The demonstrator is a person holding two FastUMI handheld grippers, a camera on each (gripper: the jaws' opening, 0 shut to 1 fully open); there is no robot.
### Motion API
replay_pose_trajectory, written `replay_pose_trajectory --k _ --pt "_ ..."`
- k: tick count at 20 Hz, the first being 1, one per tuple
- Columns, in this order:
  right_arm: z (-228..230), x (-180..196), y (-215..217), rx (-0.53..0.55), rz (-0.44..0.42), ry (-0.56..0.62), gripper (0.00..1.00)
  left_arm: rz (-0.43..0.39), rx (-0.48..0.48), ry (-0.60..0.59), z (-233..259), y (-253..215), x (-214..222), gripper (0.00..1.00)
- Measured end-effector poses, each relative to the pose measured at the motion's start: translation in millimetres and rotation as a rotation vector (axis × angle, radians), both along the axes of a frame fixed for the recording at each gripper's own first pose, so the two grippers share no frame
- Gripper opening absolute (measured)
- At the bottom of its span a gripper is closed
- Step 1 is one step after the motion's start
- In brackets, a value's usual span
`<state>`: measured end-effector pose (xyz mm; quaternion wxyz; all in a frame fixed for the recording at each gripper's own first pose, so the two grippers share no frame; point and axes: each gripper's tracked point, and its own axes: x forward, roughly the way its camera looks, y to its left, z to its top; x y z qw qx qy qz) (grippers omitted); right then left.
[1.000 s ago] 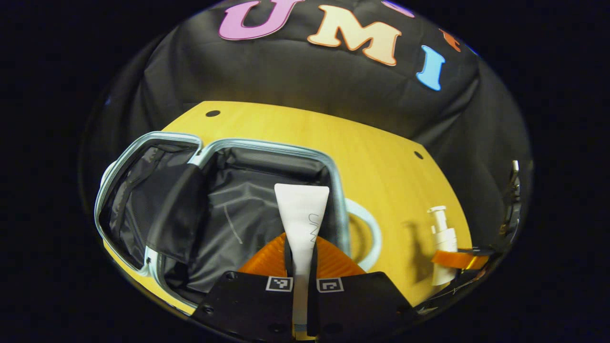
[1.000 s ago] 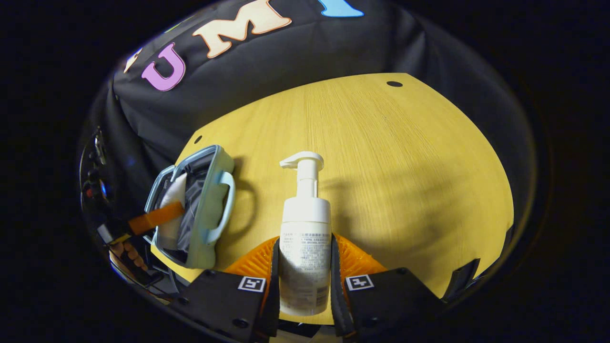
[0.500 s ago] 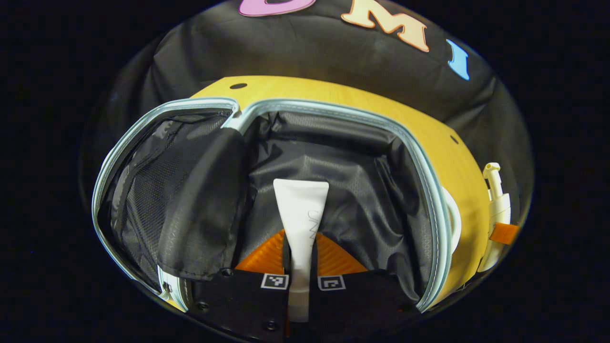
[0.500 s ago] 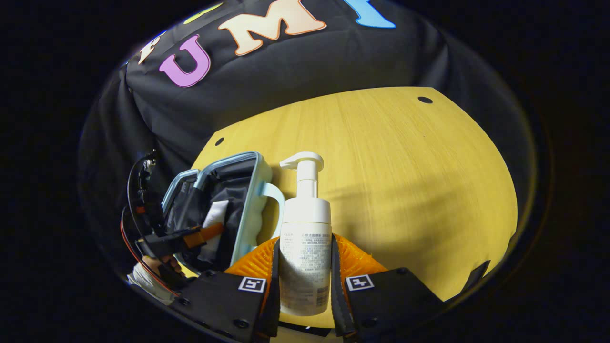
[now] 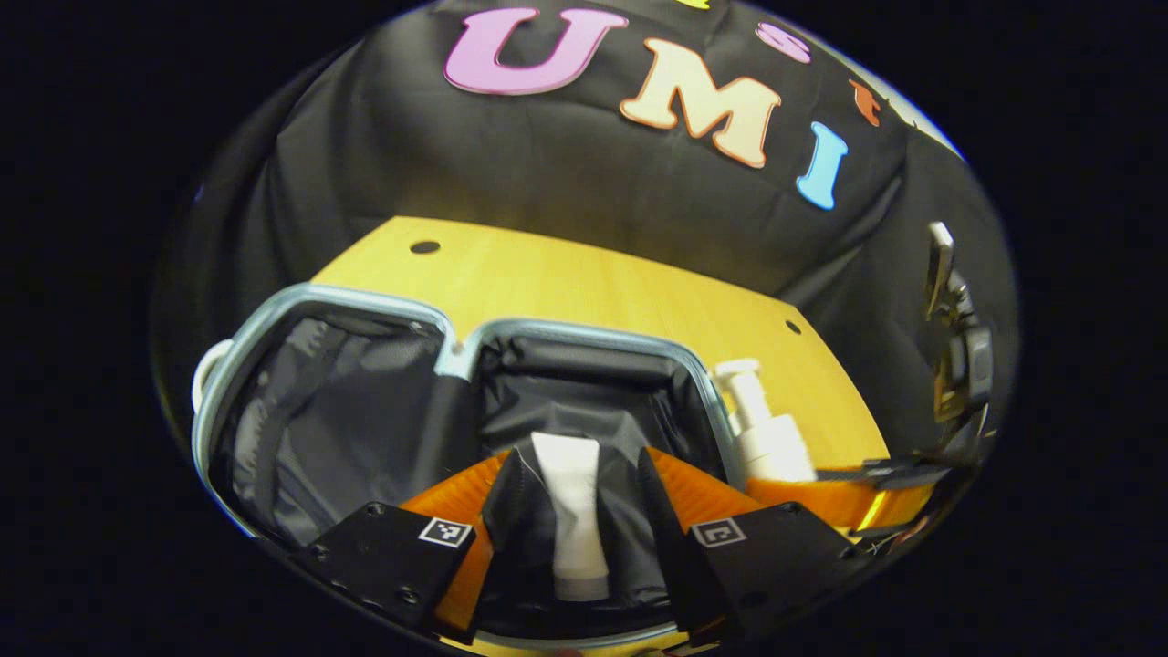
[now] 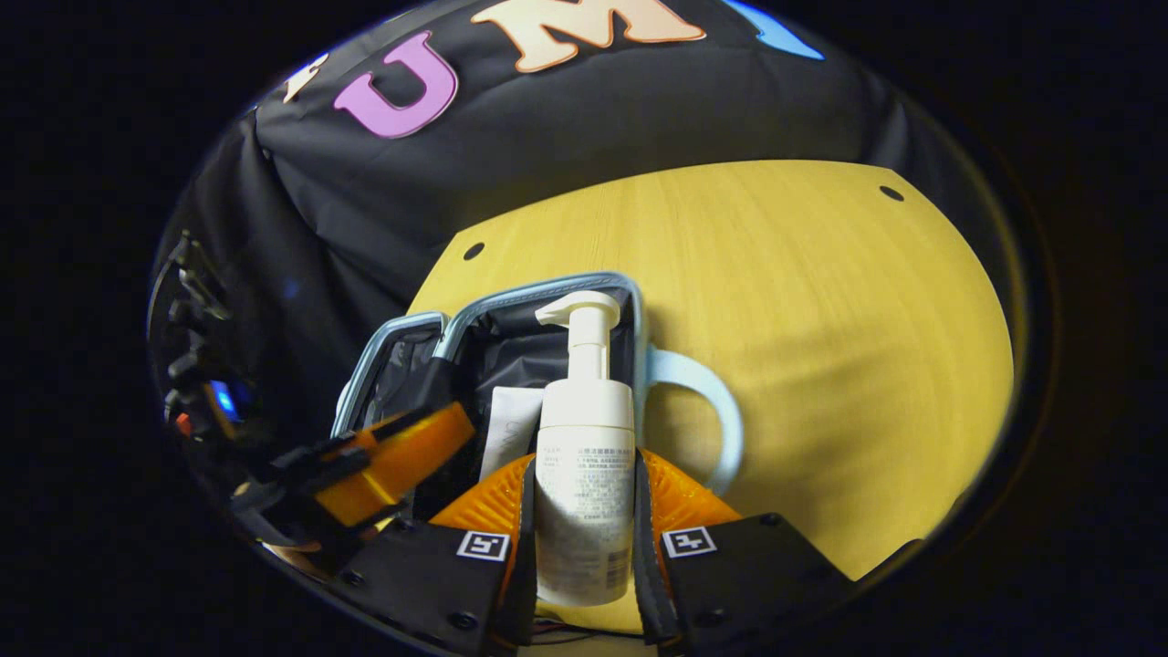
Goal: First open the suitcase, pack the skin care products into it, and then close the suitcase.
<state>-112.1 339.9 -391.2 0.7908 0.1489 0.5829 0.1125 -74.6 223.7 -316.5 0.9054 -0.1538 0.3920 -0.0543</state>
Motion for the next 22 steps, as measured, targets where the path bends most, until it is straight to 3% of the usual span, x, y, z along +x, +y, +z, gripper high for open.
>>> replay_pose_trajectory --k 2,3,6,10,13,15,16,20,21,22 --pt "-13 -4 17 -0.013 0.016 0.024 0.46 0.054 0.027 -0.014 6 39 1 0.82" --pt "-19 -7 21 -0.030 0.025 0.037 0.46 0.086 0.038 -0.014 4 59 -3 0.77" --pt "-38 -16 29 -0.089 0.046 0.079 0.46 0.188 0.098 0.021 -8 124 -18 0.82" --pt "-50 -19 29 -0.158 0.053 0.098 0.46 0.319 0.125 0.043 -16 195 -33 0.78" --pt "-43 -18 39 -0.129 0.069 0.087 0.59 0.402 0.162 0.055 -20 247 -40 0.78" --pt "-30 -5 47 -0.097 0.059 0.019 0.94 0.449 0.192 0.057 -19 285 -41 0.78" --pt "-19 4 46 -0.090 0.057 -0.021 1.00 0.470 0.206 0.049 -16 303 -40 0.78" --pt "8 30 21 -0.112 0.036 -0.152 0.99 0.508 0.246 0.090 -28 356 -43 0.78" --pt "13 32 15 -0.119 0.033 -0.176 0.99 0.513 0.251 0.101 -38 364 -41 0.82" --pt "18 33 8 -0.127 0.027 -0.193 0.96 0.526 0.261 0.121 -47 372 -42 0.78"
